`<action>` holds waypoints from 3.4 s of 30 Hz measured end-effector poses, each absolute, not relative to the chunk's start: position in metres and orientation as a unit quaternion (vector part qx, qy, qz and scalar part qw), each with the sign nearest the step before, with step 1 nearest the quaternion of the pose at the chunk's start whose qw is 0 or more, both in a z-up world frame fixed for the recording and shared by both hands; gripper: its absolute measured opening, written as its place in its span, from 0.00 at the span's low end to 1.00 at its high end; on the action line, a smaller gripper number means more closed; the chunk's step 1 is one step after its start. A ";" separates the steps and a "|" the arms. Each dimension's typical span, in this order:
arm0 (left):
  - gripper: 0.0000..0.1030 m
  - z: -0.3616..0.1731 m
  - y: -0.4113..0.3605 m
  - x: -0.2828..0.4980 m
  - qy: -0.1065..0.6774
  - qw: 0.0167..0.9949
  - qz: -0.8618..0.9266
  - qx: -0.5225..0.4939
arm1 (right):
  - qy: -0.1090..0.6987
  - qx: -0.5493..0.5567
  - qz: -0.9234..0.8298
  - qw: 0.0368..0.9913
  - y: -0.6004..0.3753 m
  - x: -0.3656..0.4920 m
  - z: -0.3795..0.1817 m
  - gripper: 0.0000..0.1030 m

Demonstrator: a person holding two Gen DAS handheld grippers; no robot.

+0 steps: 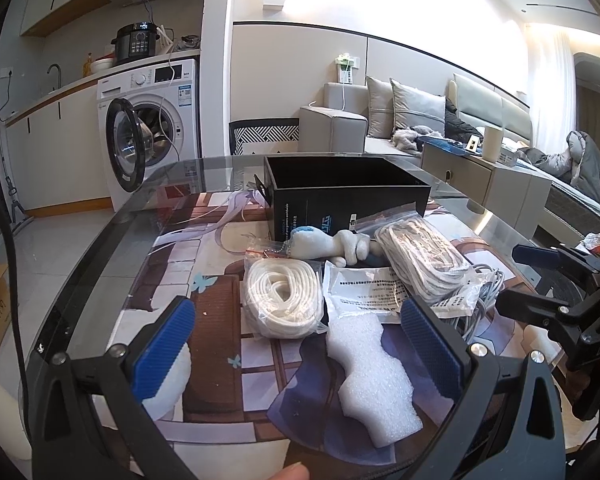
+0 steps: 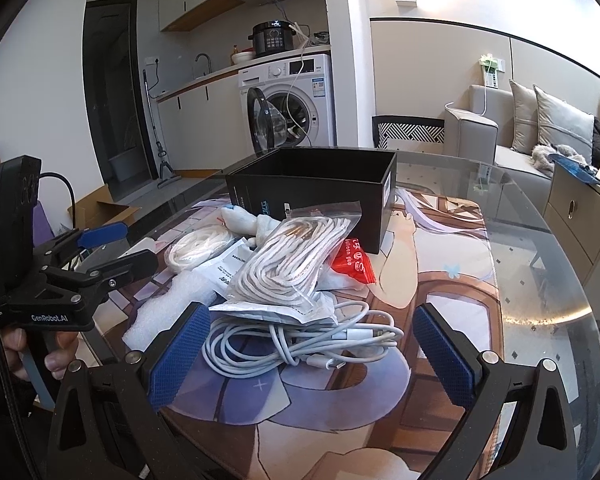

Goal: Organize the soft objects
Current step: 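Move both tools toward the white foam piece and loose cables, then grasp the white foam piece with the left tool while the right tool grasps the loose white cable, then carry the foam piece and cable bundle over the black box with both tools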

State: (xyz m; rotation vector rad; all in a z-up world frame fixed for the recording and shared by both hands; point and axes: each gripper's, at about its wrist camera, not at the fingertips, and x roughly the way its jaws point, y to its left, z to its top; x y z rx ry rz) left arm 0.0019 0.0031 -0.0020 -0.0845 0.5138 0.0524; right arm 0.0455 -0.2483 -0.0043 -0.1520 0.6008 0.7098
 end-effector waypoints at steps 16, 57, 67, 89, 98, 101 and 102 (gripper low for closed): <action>1.00 -0.006 -0.004 0.006 0.256 0.966 0.020 -0.040 | 0.323 -0.095 0.336 0.880 -0.245 0.060 -0.014 1.00; 0.34 -0.034 -0.036 0.016 0.339 0.938 -0.076 -0.003 | 0.386 -0.109 0.358 0.843 -0.233 0.088 -0.036 0.81; 0.34 -0.029 -0.032 0.014 0.329 0.941 -0.079 -0.014 | 0.372 -0.083 0.370 0.847 -0.247 0.078 -0.033 0.74; 0.34 0.003 -0.009 0.009 0.279 0.958 -0.053 -0.048 | 0.288 -0.052 0.339 0.894 -0.284 0.058 0.022 0.74; 0.34 0.021 0.002 0.022 0.258 0.964 -0.037 -0.045 | 0.261 -0.055 0.340 0.902 -0.270 0.062 0.042 0.74; 0.34 0.026 0.003 0.027 0.251 0.966 -0.031 -0.044 | 0.256 -0.055 0.339 0.904 -0.264 0.068 0.046 0.74; 0.34 0.028 0.004 0.030 0.250 0.967 -0.028 -0.044 | 0.255 -0.054 0.338 0.904 -0.262 0.072 0.047 0.74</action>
